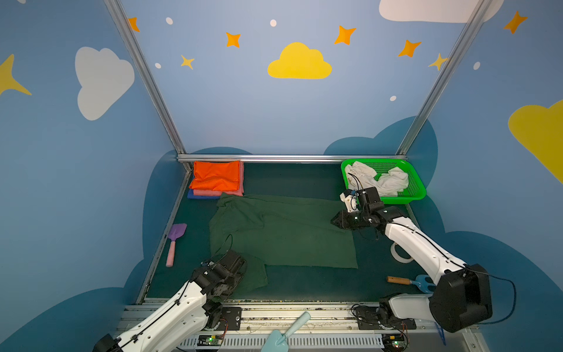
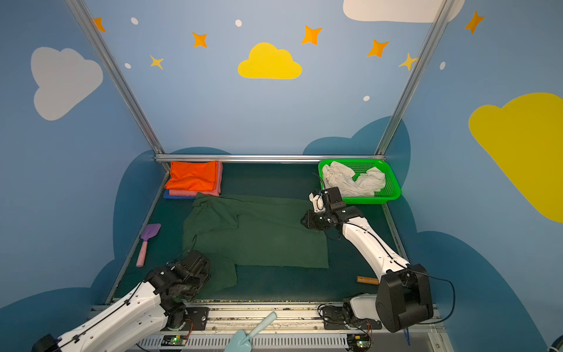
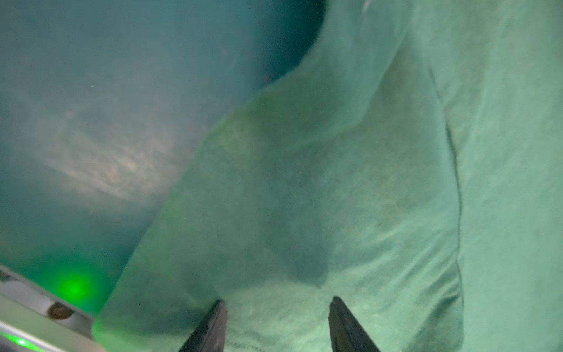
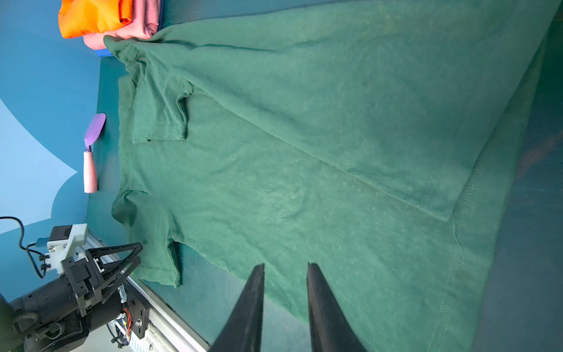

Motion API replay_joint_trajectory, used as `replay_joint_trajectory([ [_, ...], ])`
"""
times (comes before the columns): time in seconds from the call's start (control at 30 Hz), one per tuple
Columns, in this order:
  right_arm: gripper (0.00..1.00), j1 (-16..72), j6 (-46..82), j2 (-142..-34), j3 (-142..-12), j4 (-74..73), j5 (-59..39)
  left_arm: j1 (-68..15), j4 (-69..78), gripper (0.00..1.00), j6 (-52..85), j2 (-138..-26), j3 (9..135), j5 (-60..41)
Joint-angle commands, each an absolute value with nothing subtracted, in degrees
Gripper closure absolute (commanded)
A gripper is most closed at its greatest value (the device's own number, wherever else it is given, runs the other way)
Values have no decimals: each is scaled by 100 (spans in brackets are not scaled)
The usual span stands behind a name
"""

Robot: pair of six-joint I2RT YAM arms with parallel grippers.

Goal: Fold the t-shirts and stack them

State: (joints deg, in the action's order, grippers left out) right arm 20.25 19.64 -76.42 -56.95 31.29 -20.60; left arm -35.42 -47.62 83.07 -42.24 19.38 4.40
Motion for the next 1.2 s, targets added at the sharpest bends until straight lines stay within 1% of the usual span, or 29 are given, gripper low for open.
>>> replay_joint_trajectory([
  [0.0,73,2062,2043,-7447,-5591,3136,-2013,-3575,-4313,46,8102,-4924,1538,65],
  [0.1,73,2066,2057,-7419,-5542,3113,-2004,-3604,-3964,46,7928,-5570,1683,-23],
  [0.13,73,2063,2066,-7413,-5529,3111,-2004,-3603,-3856,48,7890,-5772,1731,-26],
  [0.2,73,2065,2076,-7397,-5511,3109,-1996,-3607,-3675,55,7802,-6097,1798,-65],
  [0.37,73,2065,2070,-7365,-5493,3130,-1934,-3613,-3382,78,7687,-6620,1901,-144],
  [0.47,73,2060,2065,-7354,-5472,3143,-1901,-3612,-3407,88,7634,-6712,1966,-132],
  [0.53,73,2058,2071,-7372,-5450,3158,-1881,-3606,-3490,93,7609,-6683,2024,-89],
  [0.63,73,2057,2075,-7402,-5393,3275,-1800,-3611,-3728,94,7577,-6506,2158,-2],
  [0.7,70,2039,2100,-7426,-5317,3420,-1616,-3608,-3929,96,7518,-6369,2263,66],
  [0.9,66,1919,2402,-7515,-4942,4145,-753,-3608,-4252,96,7432,-6096,2531,276],
  [1.03,64,1874,2736,-7468,-4643,4502,-129,-3555,-4412,96,7203,-6110,2746,381],
  [1.17,65,1867,3046,-7410,-4364,4598,11,-3493,-4545,96,6922,-6274,3011,441],
])
